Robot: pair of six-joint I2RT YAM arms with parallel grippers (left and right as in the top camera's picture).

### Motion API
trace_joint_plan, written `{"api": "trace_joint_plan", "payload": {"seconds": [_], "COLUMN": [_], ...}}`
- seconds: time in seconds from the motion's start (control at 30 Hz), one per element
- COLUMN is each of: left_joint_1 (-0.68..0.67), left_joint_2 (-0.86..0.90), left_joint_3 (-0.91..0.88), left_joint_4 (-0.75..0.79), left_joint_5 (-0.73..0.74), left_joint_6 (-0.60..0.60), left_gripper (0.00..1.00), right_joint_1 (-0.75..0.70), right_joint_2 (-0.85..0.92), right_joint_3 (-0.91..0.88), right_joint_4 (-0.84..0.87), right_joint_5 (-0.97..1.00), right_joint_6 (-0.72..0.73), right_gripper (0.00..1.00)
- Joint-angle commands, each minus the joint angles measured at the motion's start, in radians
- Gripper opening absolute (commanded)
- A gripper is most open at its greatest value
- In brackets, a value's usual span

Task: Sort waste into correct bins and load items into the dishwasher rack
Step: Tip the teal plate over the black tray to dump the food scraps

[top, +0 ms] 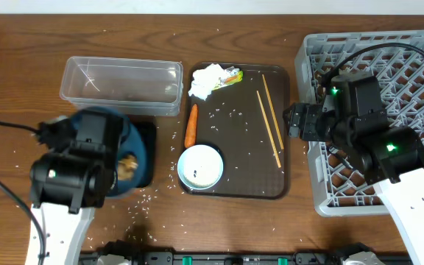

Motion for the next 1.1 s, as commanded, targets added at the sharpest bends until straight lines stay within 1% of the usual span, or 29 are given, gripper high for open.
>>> {"api": "trace_joint_plan", "payload": {"seconds": [0.0,0.17,0.27,0.37,0.6,0.73,0.9,1.0,1.07], "left_joint_1": [0.018,0.019,0.019,0.019,0.019,0.019,0.019,0.019,0.019], "left_joint_2": [0.080,0.250,0.348,0.405,0.428,0.428,0.433,0.436,0.435], "left_joint_3": [0.000,0.002,0.031,0.060,0.060,0.077,0.088,0.088,0.088], "left_joint_4": [-0.001,-0.015,-0.105,-0.143,-0.156,-0.183,-0.068,-0.066,-0.060], "left_joint_5": [-0.148,-0.224,-0.282,-0.281,-0.310,-0.407,-0.323,-0.363,-0.388], "left_joint_6": [-0.111,-0.113,-0.115,-0.159,-0.166,-0.166,-0.163,-0.064,-0.060], "left_gripper": [0.06,0.06,0.06,0.06,0.06,0.06,0.06,0.06,0.06], "right_joint_1": [-0.005,-0.005,-0.005,-0.005,-0.005,-0.005,-0.005,-0.005,-0.005], "right_joint_2": [-0.006,-0.006,-0.006,-0.006,-0.006,-0.006,-0.006,-0.006,-0.007], "right_joint_3": [0.003,0.003,0.003,0.003,0.003,0.003,0.003,0.003,0.003], "right_joint_4": [0.004,0.002,0.002,0.001,0.002,0.003,0.003,0.001,0.001], "right_joint_5": [0.017,0.017,0.017,0.017,0.017,0.017,0.017,0.011,0.009], "right_joint_6": [-0.004,-0.005,-0.005,-0.005,-0.005,-0.005,-0.004,0.011,0.011], "right_gripper": [0.87,0.87,0.87,0.88,0.88,0.88,0.88,0.88,0.88]}}
